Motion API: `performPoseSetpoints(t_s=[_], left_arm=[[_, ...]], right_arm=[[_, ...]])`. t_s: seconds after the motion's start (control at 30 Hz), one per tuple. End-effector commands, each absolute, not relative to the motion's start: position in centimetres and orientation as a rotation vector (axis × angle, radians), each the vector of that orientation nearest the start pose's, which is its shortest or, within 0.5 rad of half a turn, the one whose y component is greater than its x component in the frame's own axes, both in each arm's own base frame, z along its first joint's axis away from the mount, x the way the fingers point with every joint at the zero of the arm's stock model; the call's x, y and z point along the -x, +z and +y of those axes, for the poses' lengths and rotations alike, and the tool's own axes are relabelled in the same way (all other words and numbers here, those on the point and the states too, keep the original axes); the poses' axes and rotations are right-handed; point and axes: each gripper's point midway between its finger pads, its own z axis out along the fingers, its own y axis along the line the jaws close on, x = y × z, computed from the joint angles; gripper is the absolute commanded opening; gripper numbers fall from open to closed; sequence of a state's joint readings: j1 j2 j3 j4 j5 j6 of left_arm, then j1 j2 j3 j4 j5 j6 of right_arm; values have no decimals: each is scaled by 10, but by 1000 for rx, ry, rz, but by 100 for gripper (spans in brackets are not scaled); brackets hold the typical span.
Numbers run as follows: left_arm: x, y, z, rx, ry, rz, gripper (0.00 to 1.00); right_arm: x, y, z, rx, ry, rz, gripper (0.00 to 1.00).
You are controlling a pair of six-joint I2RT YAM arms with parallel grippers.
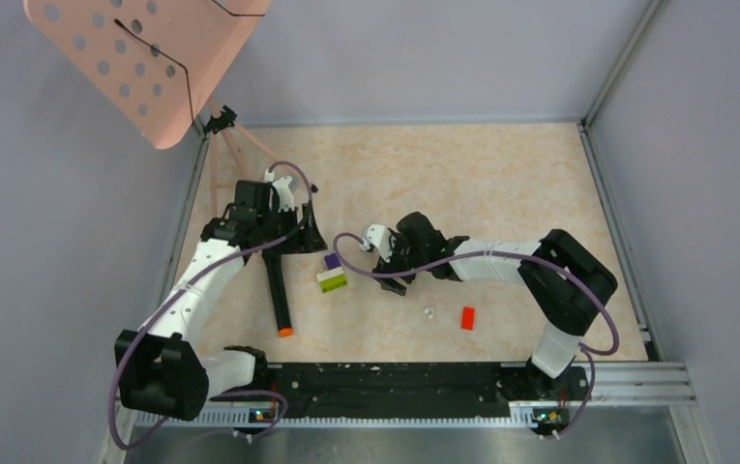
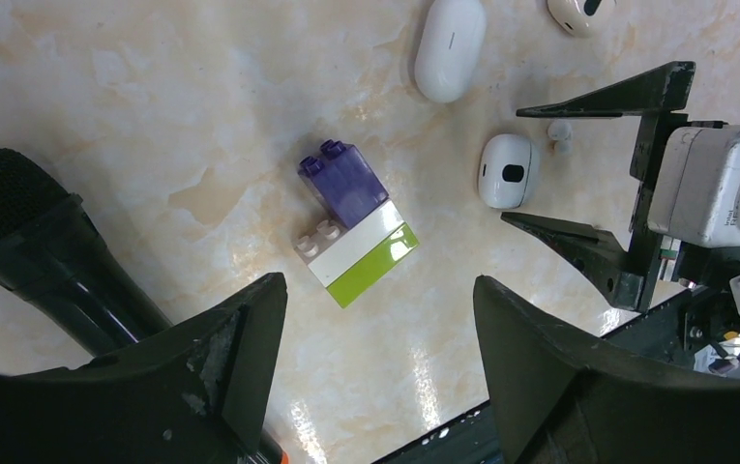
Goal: Insert the wireless bluetooth earbuds into the charging case
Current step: Pick up the charging case at the center of the board.
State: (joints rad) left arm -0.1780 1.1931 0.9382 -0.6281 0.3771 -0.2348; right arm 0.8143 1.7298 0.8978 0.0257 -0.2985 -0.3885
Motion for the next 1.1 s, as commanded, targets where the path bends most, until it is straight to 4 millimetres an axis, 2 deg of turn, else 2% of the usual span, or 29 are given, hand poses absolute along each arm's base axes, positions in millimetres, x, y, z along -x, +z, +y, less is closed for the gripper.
performPoseSetpoints(t_s=[0.0,0.2,0.3,0.33,0.43,0.5,0.57,0.63,0.7,0.83,1.07], left_arm=[[-284,158,-124,-73,-652,2411,75],[-287,160,-127,-92,-674,2404,75],[-289,162,-136,-144,-739,2380,74],[-290,163,-141,-168,-778,2369,74],[-296,175,-161,-263,-914,2290,74],[-302,195,-178,-363,-1033,2167,75],[-304,222,-198,-501,-1176,2004,74],[-302,248,-217,-653,-1271,1860,75],[-302,263,-233,-790,-1289,1760,75],[-307,279,-256,-896,-1341,1705,75],[-298,286,-273,-979,-1430,1707,69]], right_arm=[[-263,35,334,1530,530,1833,70],[-254,26,331,1598,552,1826,51],[-254,37,333,1625,545,1759,40],[-258,45,332,1627,529,1722,39],[-281,96,328,1607,491,1552,38],[-290,135,324,1626,466,1384,37],[-291,170,322,1692,420,1190,37],[-285,196,322,1761,366,1013,37],[-278,214,322,1825,328,878,37],[-273,240,322,1883,256,721,37],[-274,251,322,1926,145,639,37]])
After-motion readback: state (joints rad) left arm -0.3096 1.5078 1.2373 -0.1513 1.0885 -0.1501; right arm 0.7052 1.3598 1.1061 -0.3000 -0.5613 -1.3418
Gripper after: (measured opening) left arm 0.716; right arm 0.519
